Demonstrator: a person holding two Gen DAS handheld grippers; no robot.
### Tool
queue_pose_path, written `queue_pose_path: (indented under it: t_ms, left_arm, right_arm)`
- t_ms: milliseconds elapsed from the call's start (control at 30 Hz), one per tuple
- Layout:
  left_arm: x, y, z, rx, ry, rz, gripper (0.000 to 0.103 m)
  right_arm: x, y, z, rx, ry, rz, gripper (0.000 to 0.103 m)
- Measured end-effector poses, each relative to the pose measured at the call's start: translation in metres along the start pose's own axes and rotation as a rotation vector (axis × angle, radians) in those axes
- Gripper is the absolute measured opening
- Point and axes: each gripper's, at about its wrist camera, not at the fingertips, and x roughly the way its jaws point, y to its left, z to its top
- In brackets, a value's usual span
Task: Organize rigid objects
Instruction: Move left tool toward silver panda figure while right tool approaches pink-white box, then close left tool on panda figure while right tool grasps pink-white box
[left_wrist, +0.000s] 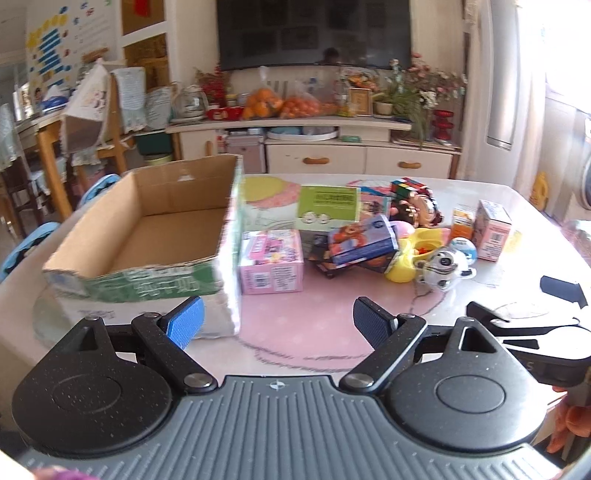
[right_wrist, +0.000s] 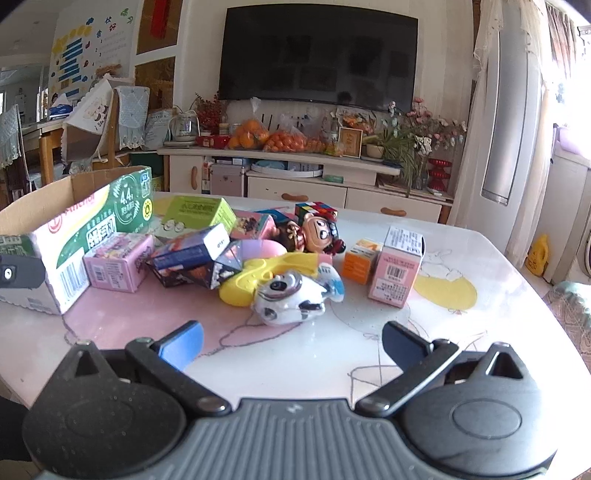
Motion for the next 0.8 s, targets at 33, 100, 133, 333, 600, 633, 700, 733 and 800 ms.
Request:
queue_pose_path:
  t_ms: [33,100,133,333,600,633,700,733,800]
  left_arm:
    - [0.003,-0.003,0.001,0.015,-0.002,-0.019,0.103]
    - [0.011,-0.009,0.004,0.048,-0.001,-0.051,0.103]
    - [0.013,-0.010,0.005,0.057,0.002,-0.062,0.103]
    - [0.030,-0.024,0.011,0.066,0.004,-0.102,0.103]
    - [0.053,-0.046,0.009,0.079,0.032,-0.155,0.103]
    - [0.056,-0.049,0.009,0.079,0.032,-0.158,0.103]
    - [0.062,-0.055,0.009,0.078,0.032,-0.164,0.103]
    - [0.063,-0.056,0.009,0.077,0.032,-0.169,0.103]
    - [0.066,-0.061,0.008,0.079,0.032,-0.181,0.103]
  right_arm:
    - [0.006,-0.004,-0.001,0.008,0.013,0.007,0.102]
    - [0.014,-0.012,-0.002,0.026,0.028,0.023,0.102]
    - [0.017,-0.016,-0.001,0.039,0.029,0.024,0.102]
    - [0.041,-0.040,0.006,0.069,0.029,-0.059,0.102]
    - [0.066,-0.064,0.016,0.097,0.029,-0.121,0.102]
    - [0.068,-0.068,0.018,0.099,0.026,-0.126,0.102]
    - [0.074,-0.074,0.020,0.105,0.025,-0.136,0.102]
    - [0.079,-0.077,0.021,0.110,0.027,-0.141,0.102]
    - [0.086,-0.084,0.024,0.128,0.032,-0.143,0.102]
